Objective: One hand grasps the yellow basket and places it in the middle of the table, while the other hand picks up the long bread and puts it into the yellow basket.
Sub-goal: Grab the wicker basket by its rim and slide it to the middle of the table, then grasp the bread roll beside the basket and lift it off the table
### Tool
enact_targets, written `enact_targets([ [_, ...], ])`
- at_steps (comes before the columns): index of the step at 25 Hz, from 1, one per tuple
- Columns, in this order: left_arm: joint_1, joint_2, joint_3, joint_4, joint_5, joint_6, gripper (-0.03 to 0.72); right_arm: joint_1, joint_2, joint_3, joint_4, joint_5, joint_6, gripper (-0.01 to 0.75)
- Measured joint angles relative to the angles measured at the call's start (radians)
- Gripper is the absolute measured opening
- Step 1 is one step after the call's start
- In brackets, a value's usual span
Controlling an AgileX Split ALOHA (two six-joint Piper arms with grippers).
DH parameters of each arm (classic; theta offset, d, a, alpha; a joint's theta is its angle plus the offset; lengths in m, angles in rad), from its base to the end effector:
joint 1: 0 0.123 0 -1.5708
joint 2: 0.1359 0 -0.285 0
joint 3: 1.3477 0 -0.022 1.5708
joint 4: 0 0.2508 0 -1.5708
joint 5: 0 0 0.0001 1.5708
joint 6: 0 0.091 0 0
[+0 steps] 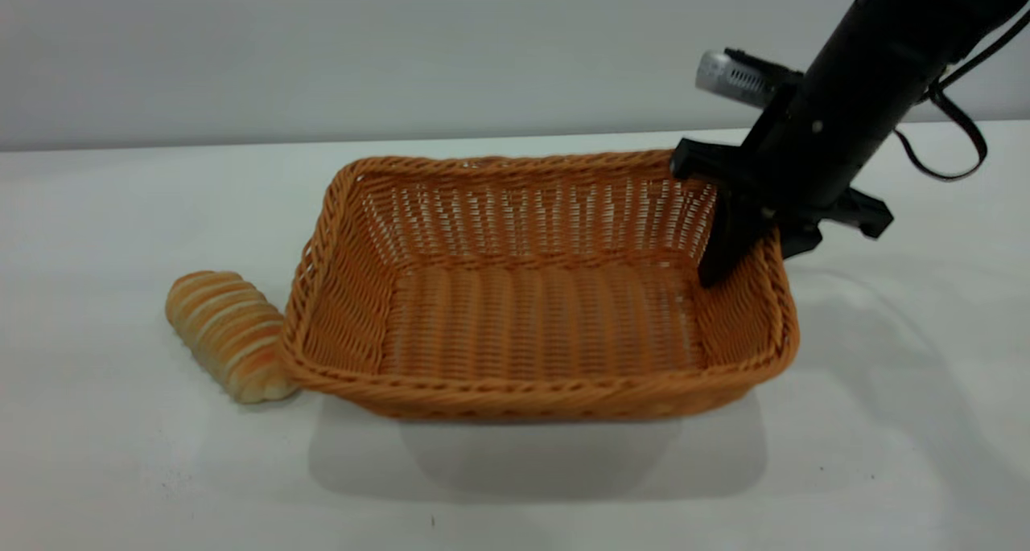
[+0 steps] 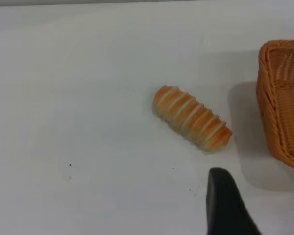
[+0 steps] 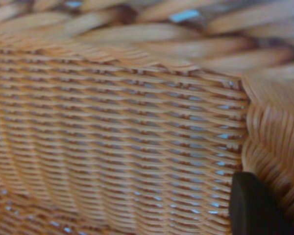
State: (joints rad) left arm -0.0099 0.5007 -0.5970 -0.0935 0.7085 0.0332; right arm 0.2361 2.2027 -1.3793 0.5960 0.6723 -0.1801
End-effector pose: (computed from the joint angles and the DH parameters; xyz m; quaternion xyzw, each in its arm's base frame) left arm 0.0920 -0.0064 0.3144 0.0031 0.8656 -0.0383 0.4993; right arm 0.4006 0.1292 0.0934 0.0127 0.9765 0.2030 0.0718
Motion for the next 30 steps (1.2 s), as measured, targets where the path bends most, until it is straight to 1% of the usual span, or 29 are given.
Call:
enact_targets([
  [1, 0.000, 0.000, 0.000, 0.000, 0.000, 0.000, 0.399, -0.007, 0.000, -0.009, 0.000, 0.007, 0.000, 0.168],
  [4, 0.000, 0.000, 0.000, 0.000, 0.000, 0.000, 0.399, -0.023, 0.000, -0.024, -0.004, 0.048, 0.006, 0.290],
  [6, 0.000, 0.000, 0.000, 0.000, 0.000, 0.000, 0.399, -0.038, 0.000, -0.036, -0.007, 0.080, 0.007, 0.356],
  [7, 0.000, 0.000, 0.000, 0.000, 0.000, 0.000, 0.399, -0.048, 0.000, -0.039, -0.010, 0.096, 0.007, 0.384],
  [9, 0.000, 0.000, 0.000, 0.000, 0.000, 0.000, 0.399, -0.069, 0.000, -0.056, -0.014, 0.139, 0.007, 0.416],
  [13, 0.000, 0.000, 0.000, 0.000, 0.000, 0.000, 0.399, -0.129, 0.000, -0.117, -0.014, 0.236, -0.001, 0.429],
  [15, 0.000, 0.000, 0.000, 0.000, 0.000, 0.000, 0.399, -0.172, -0.001, -0.151, -0.016, 0.287, -0.013, 0.429],
  [19, 0.000, 0.000, 0.000, -0.006, -0.001, -0.012, 0.399, -0.243, -0.040, -0.184, -0.067, 0.341, -0.045, 0.429],
  [21, 0.000, 0.013, 0.000, -0.006, -0.001, -0.017, 0.399, -0.254, -0.078, -0.185, -0.151, 0.353, -0.049, 0.429],
  [24, 0.000, 0.082, -0.013, -0.006, 0.000, -0.020, 0.399, -0.251, -0.148, -0.187, -0.320, 0.380, -0.029, 0.429],
  [26, 0.000, 0.166, -0.041, -0.007, 0.007, -0.021, 0.399, -0.240, -0.197, -0.187, -0.440, 0.407, 0.002, 0.429],
  [30, 0.000, 0.362, -0.106, -0.009, 0.037, -0.025, 0.399, -0.226, -0.286, -0.187, -0.569, 0.461, 0.044, 0.429],
])
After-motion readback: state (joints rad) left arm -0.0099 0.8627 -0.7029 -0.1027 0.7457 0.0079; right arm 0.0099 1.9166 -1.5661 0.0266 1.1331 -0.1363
